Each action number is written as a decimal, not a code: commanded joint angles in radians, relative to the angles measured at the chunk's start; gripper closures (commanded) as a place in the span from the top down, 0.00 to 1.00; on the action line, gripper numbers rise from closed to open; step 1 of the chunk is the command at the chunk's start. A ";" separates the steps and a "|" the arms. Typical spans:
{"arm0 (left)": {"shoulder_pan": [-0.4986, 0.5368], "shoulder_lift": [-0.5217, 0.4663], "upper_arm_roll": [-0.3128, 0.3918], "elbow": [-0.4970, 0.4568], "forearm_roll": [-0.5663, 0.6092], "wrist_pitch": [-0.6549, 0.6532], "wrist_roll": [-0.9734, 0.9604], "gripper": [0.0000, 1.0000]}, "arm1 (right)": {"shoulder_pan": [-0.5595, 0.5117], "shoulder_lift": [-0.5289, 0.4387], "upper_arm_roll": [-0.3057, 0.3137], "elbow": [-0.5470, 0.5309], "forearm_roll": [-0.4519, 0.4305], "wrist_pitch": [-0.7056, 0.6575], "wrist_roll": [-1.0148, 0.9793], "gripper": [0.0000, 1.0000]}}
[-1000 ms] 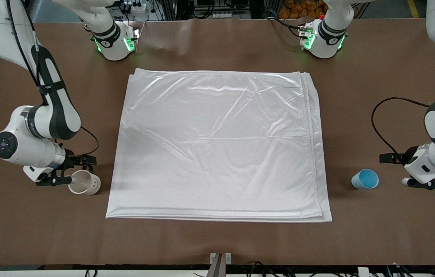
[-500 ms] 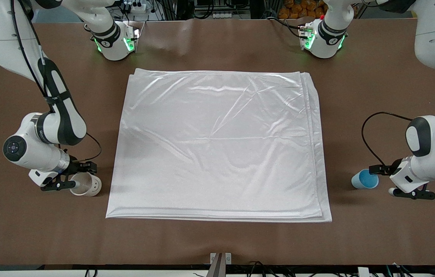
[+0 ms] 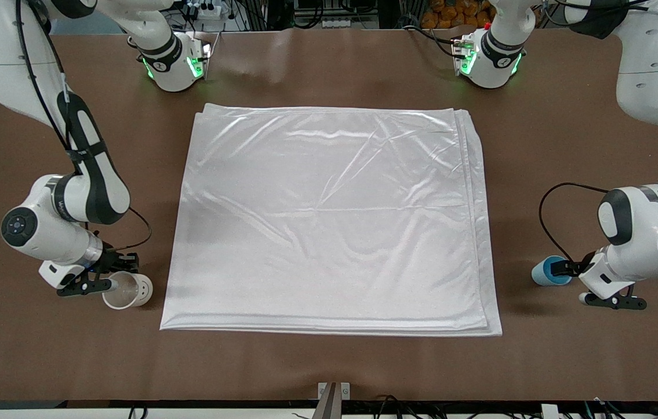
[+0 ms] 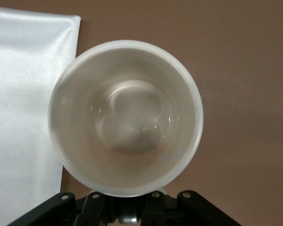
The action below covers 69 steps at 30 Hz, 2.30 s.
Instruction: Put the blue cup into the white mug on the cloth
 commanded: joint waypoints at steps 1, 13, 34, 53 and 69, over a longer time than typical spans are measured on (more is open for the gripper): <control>-0.002 0.006 0.000 0.019 0.023 0.001 -0.021 0.00 | 0.155 0.018 0.006 0.018 -0.008 0.007 0.233 0.00; -0.012 -0.064 -0.011 0.021 0.012 -0.061 -0.032 0.00 | 0.468 0.168 0.006 0.069 -0.069 0.180 0.586 0.00; -0.232 -0.189 -0.014 0.021 -0.160 -0.278 -0.366 0.00 | 0.661 0.411 -0.003 0.205 -0.155 0.283 0.714 0.00; -0.439 -0.196 -0.012 0.021 -0.166 -0.304 -0.664 0.00 | 0.675 0.438 -0.012 0.205 -0.188 0.309 0.735 0.98; -0.497 -0.202 -0.014 0.021 -0.167 -0.304 -0.760 0.00 | 0.654 0.386 -0.002 0.205 -0.198 0.239 0.757 1.00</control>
